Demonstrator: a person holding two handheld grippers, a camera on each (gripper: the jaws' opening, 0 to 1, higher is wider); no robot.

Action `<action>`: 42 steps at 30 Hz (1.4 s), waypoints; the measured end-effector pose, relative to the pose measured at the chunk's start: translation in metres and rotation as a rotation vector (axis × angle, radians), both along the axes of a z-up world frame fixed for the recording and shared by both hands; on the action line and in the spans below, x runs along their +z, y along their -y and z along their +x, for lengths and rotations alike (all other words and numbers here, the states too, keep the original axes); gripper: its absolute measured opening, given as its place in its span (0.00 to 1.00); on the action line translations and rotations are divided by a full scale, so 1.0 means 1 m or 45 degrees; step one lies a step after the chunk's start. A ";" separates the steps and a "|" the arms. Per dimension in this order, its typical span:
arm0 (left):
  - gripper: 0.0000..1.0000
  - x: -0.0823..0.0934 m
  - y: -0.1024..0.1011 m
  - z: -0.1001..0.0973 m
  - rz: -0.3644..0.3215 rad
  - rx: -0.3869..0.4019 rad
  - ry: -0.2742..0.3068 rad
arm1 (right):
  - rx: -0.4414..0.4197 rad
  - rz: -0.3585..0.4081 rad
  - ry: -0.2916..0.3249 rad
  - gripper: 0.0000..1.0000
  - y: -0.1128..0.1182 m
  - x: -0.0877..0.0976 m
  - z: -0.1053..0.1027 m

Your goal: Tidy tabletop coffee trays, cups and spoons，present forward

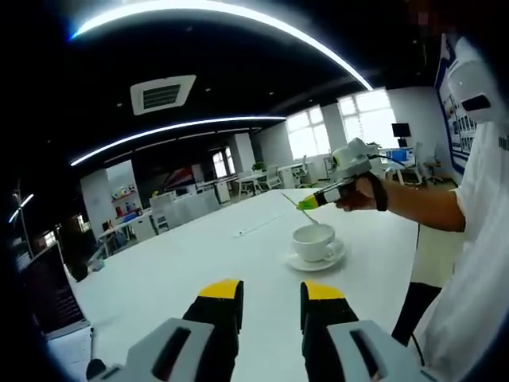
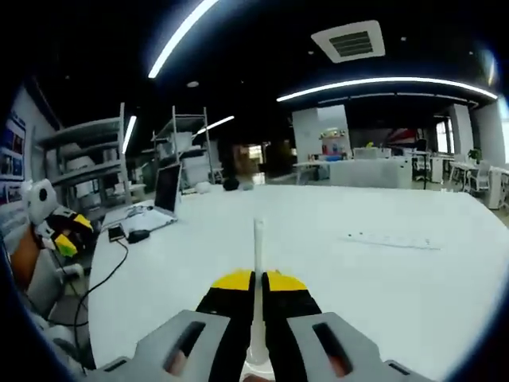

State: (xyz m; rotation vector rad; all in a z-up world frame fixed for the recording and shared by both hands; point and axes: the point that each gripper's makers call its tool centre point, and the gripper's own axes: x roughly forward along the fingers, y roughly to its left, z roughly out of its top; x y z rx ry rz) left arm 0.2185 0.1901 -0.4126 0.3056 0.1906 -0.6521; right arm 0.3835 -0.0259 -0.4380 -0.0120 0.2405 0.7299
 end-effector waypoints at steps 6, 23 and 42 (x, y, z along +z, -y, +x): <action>0.30 0.001 -0.001 -0.002 0.001 0.001 0.002 | 0.010 -0.074 -0.061 0.05 -0.007 -0.021 -0.003; 0.30 0.001 0.000 -0.006 -0.026 0.000 0.010 | 0.013 -0.191 -0.090 0.05 -0.019 -0.049 -0.010; 0.30 0.001 -0.002 -0.004 -0.045 0.003 0.014 | 0.028 -0.248 -0.112 0.06 -0.018 -0.064 -0.002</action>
